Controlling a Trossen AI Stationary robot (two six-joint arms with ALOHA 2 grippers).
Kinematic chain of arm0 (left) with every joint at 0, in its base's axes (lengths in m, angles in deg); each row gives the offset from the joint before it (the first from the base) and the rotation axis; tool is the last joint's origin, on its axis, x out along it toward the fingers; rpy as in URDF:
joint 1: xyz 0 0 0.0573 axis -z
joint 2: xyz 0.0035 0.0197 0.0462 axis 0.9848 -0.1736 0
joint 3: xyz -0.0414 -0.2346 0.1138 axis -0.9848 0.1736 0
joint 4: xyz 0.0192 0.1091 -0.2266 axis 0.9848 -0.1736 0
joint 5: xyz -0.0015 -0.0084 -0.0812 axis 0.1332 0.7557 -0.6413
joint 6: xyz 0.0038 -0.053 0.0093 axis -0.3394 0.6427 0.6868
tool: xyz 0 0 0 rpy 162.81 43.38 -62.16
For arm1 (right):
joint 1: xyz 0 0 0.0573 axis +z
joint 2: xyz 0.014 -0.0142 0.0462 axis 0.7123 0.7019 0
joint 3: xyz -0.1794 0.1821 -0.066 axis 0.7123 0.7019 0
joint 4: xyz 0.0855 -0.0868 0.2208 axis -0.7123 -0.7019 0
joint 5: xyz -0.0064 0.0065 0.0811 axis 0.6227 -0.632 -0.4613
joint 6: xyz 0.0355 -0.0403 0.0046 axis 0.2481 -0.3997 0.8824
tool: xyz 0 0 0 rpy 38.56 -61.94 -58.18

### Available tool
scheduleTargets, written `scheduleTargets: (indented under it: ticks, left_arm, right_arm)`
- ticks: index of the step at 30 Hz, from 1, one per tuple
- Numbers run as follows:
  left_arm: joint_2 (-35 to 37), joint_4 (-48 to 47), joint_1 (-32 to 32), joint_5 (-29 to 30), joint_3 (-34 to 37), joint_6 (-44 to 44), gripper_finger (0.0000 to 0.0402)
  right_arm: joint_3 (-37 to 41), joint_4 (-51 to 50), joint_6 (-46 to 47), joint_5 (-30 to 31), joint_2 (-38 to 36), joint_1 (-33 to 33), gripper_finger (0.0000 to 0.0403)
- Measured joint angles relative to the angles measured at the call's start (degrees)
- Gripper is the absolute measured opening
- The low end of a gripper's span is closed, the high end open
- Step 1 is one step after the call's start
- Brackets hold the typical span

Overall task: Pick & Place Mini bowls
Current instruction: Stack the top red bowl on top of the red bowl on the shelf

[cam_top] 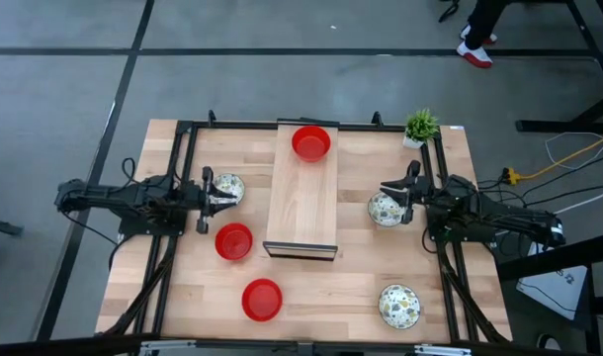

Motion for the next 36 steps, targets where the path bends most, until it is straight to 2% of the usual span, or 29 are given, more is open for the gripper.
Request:
scheduleTargets:
  ticks: [4,7,11,17,25,32,36]
  left_arm:
    - [-2.0,0.0,2.8,-5.6,0.0,1.8,0.0086]
    - [-3.0,1.0,5.3,-6.0,0.0,4.8,0.0086]
    - [-3.5,6.1,8.6,-7.2,-0.1,9.4,0.0086]
    - [-3.5,12.1,11.6,-13.3,-0.1,15.0,0.0086]
    - [-6.1,10.7,14.5,-13.4,-0.1,11.3,0.0086]
    - [-14.9,8.4,17.4,-9.0,-0.3,10.5,0.0086]
    - [-19.4,3.0,18.9,-8.7,-4.0,10.5,0.0086]
  right_arm:
    - [0.0,0.0,-0.2,0.0,0.0,0.0,0.0075]
    - [0.0,0.0,-0.2,0.0,0.0,0.0,0.0075]
    - [0.0,0.0,-0.2,0.0,0.0,0.0,0.0075]
    - [0.0,0.0,-0.2,0.0,0.0,0.0,0.0075]
    - [0.0,0.0,-0.2,0.0,0.0,0.0,0.0075]
    - [0.0,0.0,-0.2,0.0,0.0,0.0,0.0075]
    - [0.0,0.0,-0.2,0.0,0.0,0.0,0.0075]
